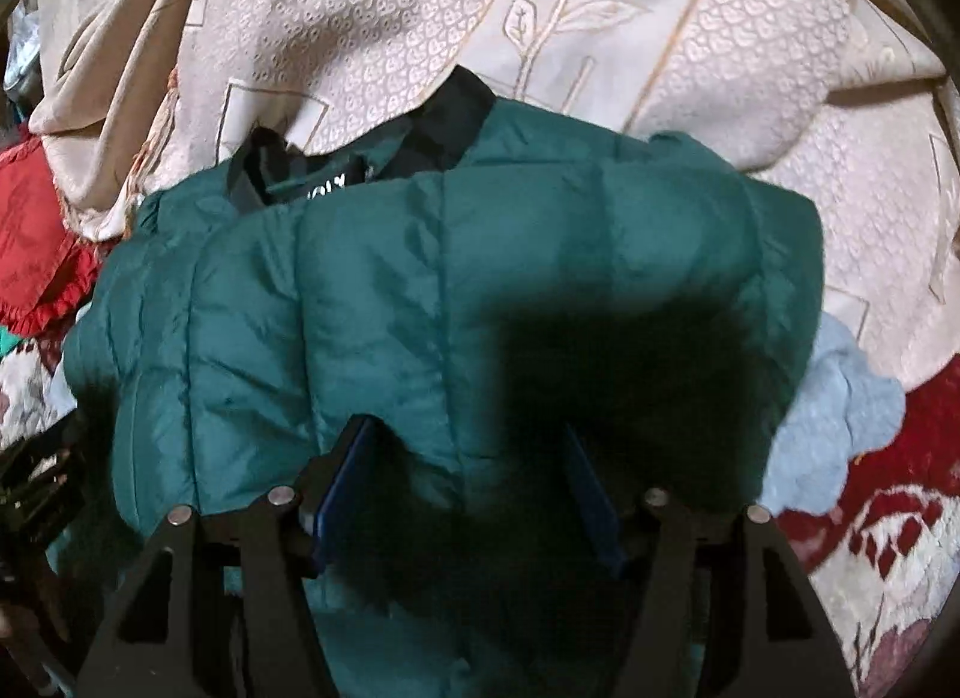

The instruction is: Fold large clothes

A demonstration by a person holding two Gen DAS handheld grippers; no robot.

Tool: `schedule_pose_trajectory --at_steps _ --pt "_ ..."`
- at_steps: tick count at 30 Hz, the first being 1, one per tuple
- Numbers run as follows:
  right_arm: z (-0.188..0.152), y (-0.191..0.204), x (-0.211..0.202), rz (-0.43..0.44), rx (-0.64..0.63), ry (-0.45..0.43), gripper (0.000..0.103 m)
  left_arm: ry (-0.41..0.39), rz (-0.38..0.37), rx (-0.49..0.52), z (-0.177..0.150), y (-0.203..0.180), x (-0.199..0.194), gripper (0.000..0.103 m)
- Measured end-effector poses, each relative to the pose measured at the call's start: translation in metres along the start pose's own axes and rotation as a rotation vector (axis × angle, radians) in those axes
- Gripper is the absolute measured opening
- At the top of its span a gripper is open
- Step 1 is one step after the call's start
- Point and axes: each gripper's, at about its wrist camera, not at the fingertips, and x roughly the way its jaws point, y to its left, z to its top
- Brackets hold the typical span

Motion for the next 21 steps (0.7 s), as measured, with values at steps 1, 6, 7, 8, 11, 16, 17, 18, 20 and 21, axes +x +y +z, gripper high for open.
schedule_pose_trajectory --at_steps 1,6,7,8,11,16,17,18,20,21 --pt "0.002 0.001 0.002 -0.002 0.003 -0.002 0.07 0.002 0.0 -0.001 0.002 0.0 0.002 0.029" --pt "0.001 -0.001 -0.005 0.011 0.011 -0.004 0.07 0.008 0.003 0.004 0.009 0.005 0.009 0.03" --pt "-0.001 -0.002 -0.009 0.015 0.011 -0.002 0.07 0.011 0.003 0.004 0.009 0.005 0.01 0.03" --pt "-0.003 -0.002 -0.016 0.02 0.009 -0.001 0.07 0.015 0.003 0.005 0.01 0.005 0.01 0.03" --pt "-0.011 0.002 -0.034 0.04 -0.01 -0.017 0.07 0.017 0.013 0.017 0.012 0.004 0.013 0.03" --pt "-0.027 0.016 -0.045 0.062 -0.087 -0.012 0.07 0.021 0.025 0.034 0.016 0.0 0.016 0.03" --pt "-0.029 0.019 -0.041 0.063 -0.101 0.003 0.07 0.022 0.025 0.033 0.017 0.001 0.017 0.03" --pt "-0.03 0.023 -0.034 0.053 -0.117 0.018 0.07 0.024 0.024 0.032 0.018 0.001 0.018 0.03" --pt "-0.03 0.027 -0.021 0.02 -0.133 0.022 0.07 0.026 0.027 0.034 0.02 0.0 0.02 0.031" --pt "-0.028 0.029 -0.011 0.012 -0.129 0.024 0.072 0.028 0.032 0.037 0.022 0.0 0.022 0.031"
